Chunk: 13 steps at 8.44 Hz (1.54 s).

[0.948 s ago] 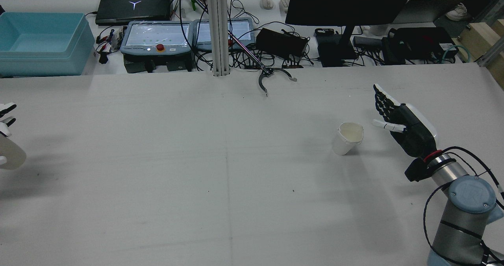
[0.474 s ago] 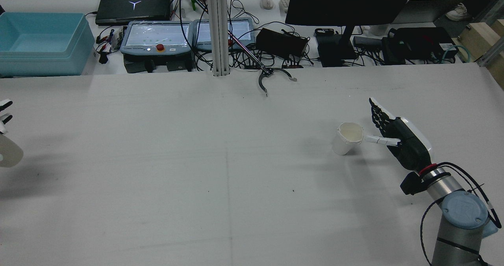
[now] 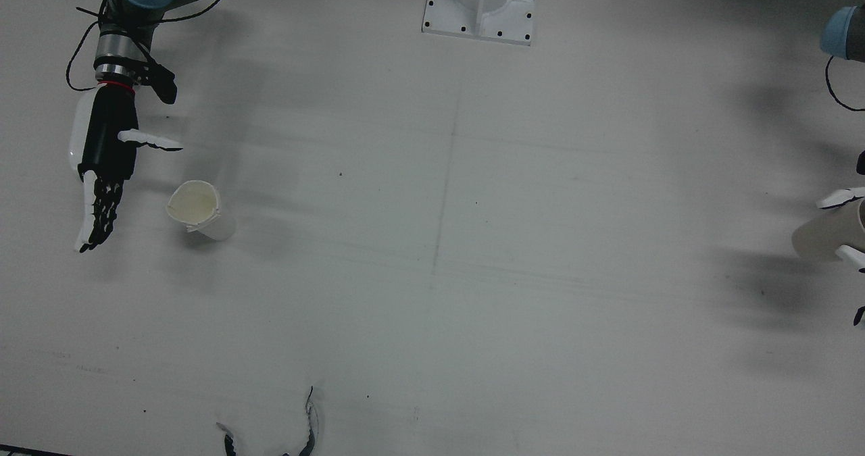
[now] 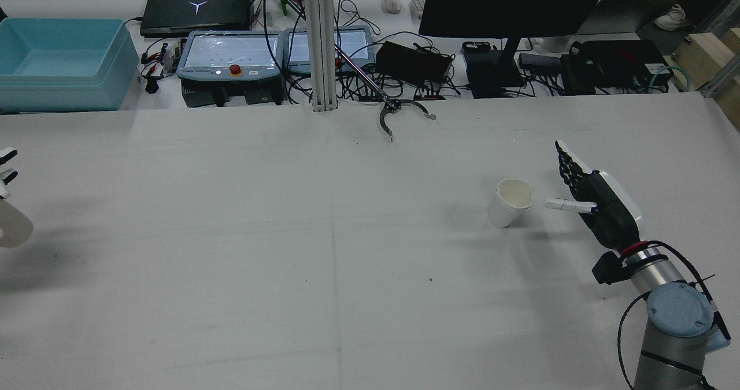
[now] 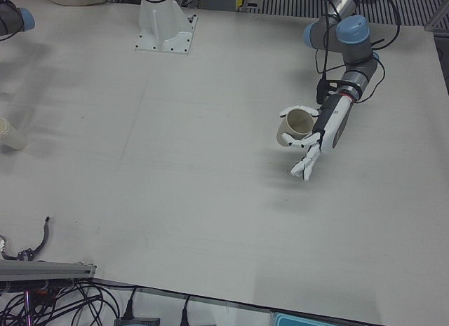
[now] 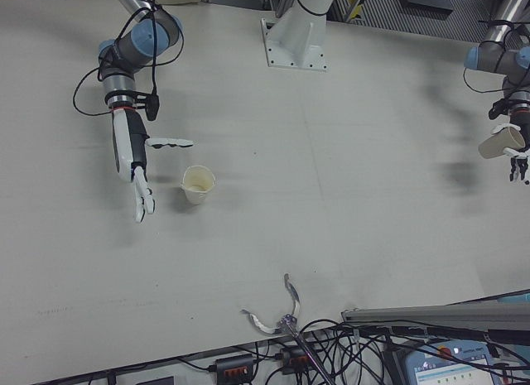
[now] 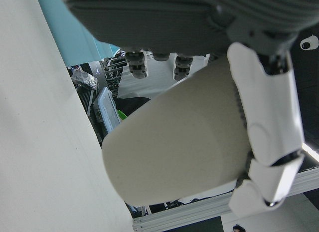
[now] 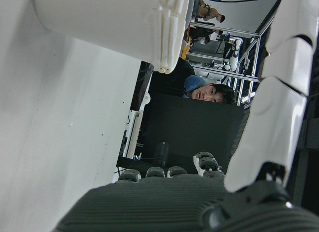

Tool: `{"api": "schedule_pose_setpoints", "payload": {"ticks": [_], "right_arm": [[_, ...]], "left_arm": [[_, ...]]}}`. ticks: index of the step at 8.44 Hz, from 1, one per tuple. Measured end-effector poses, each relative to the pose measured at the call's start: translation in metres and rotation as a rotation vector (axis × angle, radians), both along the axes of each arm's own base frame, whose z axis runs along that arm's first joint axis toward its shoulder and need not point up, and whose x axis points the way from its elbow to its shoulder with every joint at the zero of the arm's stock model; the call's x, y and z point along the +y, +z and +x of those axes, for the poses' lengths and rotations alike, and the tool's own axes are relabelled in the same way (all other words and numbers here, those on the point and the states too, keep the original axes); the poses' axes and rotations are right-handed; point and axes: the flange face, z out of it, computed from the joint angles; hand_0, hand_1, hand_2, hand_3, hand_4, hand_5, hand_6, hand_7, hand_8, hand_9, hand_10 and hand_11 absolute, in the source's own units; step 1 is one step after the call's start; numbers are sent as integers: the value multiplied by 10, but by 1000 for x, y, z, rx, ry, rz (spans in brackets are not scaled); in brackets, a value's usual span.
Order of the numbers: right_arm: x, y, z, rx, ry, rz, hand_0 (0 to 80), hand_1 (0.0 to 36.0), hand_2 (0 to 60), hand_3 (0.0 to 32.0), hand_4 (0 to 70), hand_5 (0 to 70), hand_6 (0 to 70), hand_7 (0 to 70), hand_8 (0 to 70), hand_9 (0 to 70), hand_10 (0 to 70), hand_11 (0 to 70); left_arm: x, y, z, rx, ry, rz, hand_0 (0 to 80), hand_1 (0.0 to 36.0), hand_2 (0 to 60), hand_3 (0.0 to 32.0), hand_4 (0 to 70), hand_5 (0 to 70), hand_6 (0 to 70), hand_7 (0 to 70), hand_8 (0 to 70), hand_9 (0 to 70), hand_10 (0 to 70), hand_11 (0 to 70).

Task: Pour water
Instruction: 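Slide the right hand fingers around the standing white cup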

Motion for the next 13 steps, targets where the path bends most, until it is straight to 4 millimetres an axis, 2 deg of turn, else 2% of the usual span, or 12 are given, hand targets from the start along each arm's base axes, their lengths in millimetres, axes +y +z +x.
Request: {"api": "schedule_pose_setpoints", "payload": {"ticks": [1,2,4,5,6,7,8,10,11,13], "right_arm": [[2,-1,2,25,63,-3,526,193,47,0,0,0,0,0,10,0,0,24],[13,0,-7,42,115,-10,528,193,48,0,0,0,0,0,10,0,0,23],[54,10,-47,68,175,-30,548,205,32,0,5,0,0,0,11,0,0,20],[66,12,-61,71,188,-34,557,216,44,0,9,0,0,0,3,0,0,10],[66,11,-60,67,211,-35,536,207,68,0,7,0,0,0,0,0,0,2],[59,9,-49,59,243,-36,524,199,80,0,3,0,0,0,0,0,0,2],[55,15,-36,65,254,-41,532,208,90,0,6,0,0,0,0,0,0,3],[42,36,-15,101,237,-54,517,192,91,0,13,0,0,0,0,0,0,3],[33,37,-18,103,225,-55,518,193,90,0,13,0,0,0,0,0,0,5],[20,29,-39,91,212,-48,519,193,86,0,10,0,0,0,0,0,0,6]], "left_arm": [[0,1,0,3,-1,3,437,360,600,0,424,396,40,131,0,12,61,110],[2,4,-4,8,-5,8,433,360,600,0,422,392,38,129,0,11,60,109],[15,24,-20,14,-14,15,445,360,600,0,428,397,39,131,0,12,58,107],[22,34,-27,17,-17,19,453,360,600,0,433,403,42,134,0,12,59,107],[26,38,-33,23,-22,26,455,360,600,0,437,403,43,136,0,13,59,108],[27,38,-37,28,-28,33,456,360,600,0,436,402,42,134,0,12,59,109],[28,38,-38,32,-31,37,455,360,600,0,433,402,42,134,0,12,60,109],[28,37,-39,34,-31,39,448,360,600,0,427,399,39,129,0,11,59,108],[28,38,-39,32,-30,37,451,360,600,0,427,398,40,131,0,12,60,110],[29,40,-39,30,-30,35,455,360,600,0,430,402,43,133,0,12,63,114]]}}
